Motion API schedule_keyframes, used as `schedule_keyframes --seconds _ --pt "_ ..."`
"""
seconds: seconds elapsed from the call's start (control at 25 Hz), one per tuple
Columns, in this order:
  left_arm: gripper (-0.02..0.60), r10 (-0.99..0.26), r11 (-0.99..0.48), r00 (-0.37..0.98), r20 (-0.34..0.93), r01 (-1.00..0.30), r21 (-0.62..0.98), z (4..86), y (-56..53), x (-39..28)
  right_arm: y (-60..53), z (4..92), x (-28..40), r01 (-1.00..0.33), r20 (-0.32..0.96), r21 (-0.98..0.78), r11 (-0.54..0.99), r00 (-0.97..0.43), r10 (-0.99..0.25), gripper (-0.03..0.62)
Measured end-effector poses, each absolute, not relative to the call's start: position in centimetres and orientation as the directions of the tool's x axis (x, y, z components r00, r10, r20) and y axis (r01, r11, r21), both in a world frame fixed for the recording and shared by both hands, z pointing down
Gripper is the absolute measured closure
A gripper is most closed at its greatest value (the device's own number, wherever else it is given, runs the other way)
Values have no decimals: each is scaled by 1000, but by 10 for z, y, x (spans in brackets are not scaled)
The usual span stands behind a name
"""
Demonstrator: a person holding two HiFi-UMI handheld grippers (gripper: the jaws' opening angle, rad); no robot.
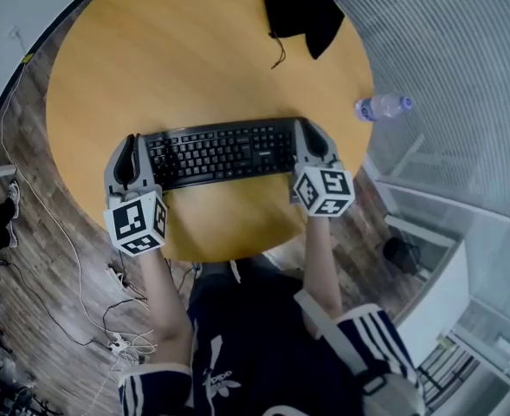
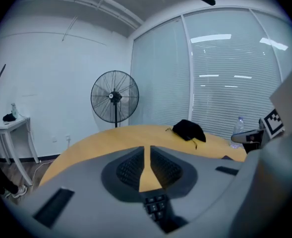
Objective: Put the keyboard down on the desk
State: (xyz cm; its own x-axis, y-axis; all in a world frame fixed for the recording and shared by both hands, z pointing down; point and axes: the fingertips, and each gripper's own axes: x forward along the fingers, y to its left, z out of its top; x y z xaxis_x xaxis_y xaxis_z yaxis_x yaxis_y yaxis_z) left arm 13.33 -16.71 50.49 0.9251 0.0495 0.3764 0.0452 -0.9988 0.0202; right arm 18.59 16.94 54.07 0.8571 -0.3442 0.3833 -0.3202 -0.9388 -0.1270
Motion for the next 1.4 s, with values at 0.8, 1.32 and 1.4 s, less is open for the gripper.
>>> schedule_keyframes --seconds 0.8,1.32,1.4 --pt "580 151 -987 986 -77 145 -72 278 -106 52 126 311 91 -484 -24 -68 -872 875 -484 591" --pt "580 166 -986 979 -122 164 -24 270 -102 -30 123 290 2 -514 -71 -3 -858 856 -512 591" --pt "580 169 -986 980 -110 168 -17 277 -99 -36 126 294 -1 -511 -60 -10 -859 858 -510 591"
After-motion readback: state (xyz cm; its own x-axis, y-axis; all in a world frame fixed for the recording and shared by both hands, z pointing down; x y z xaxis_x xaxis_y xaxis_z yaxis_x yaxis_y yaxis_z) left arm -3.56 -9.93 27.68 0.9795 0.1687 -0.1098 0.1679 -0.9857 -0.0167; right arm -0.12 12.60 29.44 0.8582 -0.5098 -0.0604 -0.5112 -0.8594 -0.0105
